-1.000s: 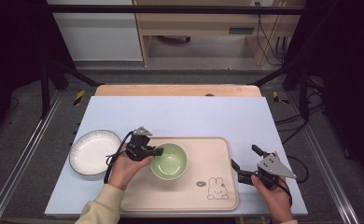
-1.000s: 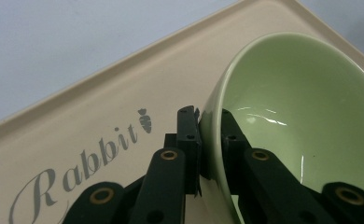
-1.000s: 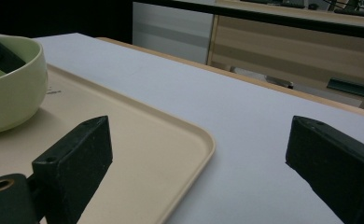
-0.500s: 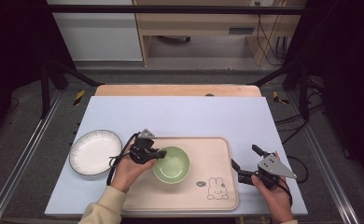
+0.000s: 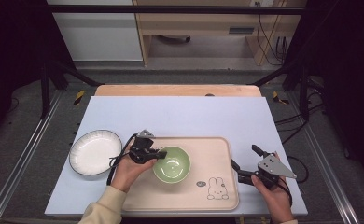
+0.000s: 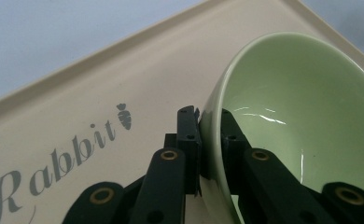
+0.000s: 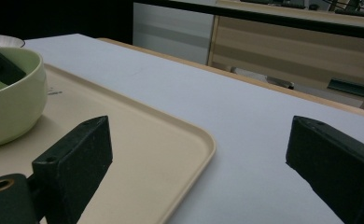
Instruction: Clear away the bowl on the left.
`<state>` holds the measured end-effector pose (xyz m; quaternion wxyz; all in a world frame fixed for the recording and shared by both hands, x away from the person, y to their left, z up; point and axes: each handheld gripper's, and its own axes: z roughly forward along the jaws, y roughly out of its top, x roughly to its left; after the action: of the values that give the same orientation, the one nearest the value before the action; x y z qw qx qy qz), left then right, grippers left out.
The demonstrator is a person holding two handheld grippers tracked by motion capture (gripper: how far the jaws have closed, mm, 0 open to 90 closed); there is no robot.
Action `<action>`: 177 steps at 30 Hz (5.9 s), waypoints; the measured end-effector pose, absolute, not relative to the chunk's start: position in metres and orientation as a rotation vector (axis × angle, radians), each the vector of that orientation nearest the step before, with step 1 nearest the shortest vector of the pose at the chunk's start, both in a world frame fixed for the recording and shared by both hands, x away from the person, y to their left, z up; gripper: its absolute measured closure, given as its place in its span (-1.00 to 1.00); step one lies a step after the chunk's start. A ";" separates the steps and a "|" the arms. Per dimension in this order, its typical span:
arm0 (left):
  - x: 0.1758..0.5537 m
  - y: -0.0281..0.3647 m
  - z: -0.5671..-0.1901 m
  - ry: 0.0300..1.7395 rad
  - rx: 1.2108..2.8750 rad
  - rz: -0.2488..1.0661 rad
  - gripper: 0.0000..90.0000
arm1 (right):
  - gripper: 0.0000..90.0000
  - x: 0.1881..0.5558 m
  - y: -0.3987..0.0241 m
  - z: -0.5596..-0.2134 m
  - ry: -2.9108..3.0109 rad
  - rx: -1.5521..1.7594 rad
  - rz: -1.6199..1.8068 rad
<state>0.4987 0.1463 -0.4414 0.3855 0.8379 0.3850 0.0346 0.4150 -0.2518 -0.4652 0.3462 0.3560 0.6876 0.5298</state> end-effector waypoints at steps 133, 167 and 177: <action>0.474 0.154 -0.398 0.596 1.809 0.372 -0.95 | -0.91 0.411 -0.245 -0.463 1.788 0.914 1.412; 0.454 0.230 -0.382 0.676 1.639 0.525 -0.91 | -0.89 0.411 -0.248 -0.458 1.758 0.888 1.403; 0.444 0.252 -0.382 0.687 1.620 0.569 -0.92 | -0.89 0.411 -0.246 -0.459 1.771 0.885 1.398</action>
<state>0.4440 0.2525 -0.3821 0.6023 0.6993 0.2965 0.2456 0.4113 -0.2461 -0.4590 0.3512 0.3419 0.6843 0.5400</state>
